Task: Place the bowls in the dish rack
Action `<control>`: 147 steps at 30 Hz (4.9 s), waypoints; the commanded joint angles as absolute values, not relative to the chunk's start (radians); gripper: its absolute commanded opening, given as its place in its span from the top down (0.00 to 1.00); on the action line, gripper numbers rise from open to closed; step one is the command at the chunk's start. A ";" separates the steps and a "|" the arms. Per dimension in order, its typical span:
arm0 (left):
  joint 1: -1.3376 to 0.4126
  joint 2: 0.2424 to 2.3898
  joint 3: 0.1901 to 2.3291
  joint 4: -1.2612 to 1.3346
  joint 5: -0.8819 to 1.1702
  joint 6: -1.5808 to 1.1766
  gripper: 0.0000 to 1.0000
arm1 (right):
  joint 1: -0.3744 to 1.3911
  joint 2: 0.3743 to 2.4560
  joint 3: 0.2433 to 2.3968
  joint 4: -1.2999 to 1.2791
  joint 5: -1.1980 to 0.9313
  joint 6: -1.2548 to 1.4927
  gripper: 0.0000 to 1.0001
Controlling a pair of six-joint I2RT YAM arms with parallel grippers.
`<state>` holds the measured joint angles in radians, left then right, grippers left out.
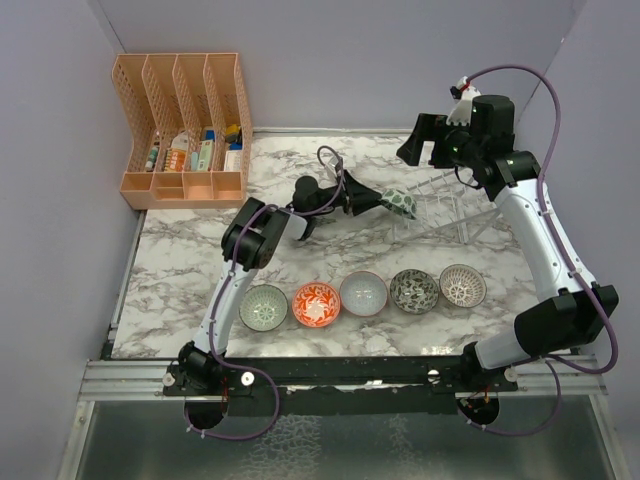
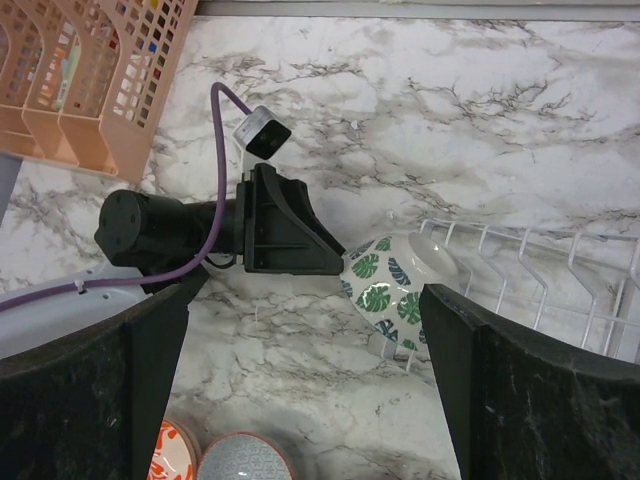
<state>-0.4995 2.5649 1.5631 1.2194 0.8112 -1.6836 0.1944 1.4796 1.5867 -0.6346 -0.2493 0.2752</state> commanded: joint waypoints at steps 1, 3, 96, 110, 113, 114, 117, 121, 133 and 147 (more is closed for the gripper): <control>-0.495 2.513 1.588 1.220 0.828 -1.650 0.58 | 0.190 1.492 1.617 -0.606 -0.278 0.271 0.00; -0.495 2.515 1.598 1.217 0.823 -1.652 0.58 | 0.190 1.492 1.621 -0.608 -0.276 0.271 0.00; -0.619 2.326 1.927 -0.060 0.538 -0.206 1.00 | 0.190 1.488 1.777 -0.684 -0.224 0.304 0.00; -0.492 2.029 1.667 -0.233 0.526 -0.191 1.00 | 0.190 1.460 1.753 -0.678 -0.226 0.298 0.00; -0.455 1.988 1.615 -0.376 0.518 -0.208 1.00 | 0.189 1.459 1.744 -0.684 -0.225 0.297 0.01; -0.439 1.972 1.592 -0.415 0.518 -0.219 1.00 | 0.190 1.459 1.743 -0.685 -0.226 0.297 0.00; -0.399 1.920 1.528 -0.524 0.478 -0.252 1.00 | 0.189 1.457 1.738 -0.687 -0.236 0.302 0.00; -0.378 1.906 1.548 -0.727 0.359 -0.242 1.00 | 0.189 1.451 1.721 -0.686 -0.257 0.315 0.00; -0.357 1.957 1.654 -0.904 0.263 -0.221 0.94 | 0.190 1.443 1.714 -0.704 -0.277 0.321 0.00; -0.294 2.001 1.598 -0.861 0.298 -0.198 0.80 | 0.190 1.417 1.689 -0.712 -0.272 0.315 0.00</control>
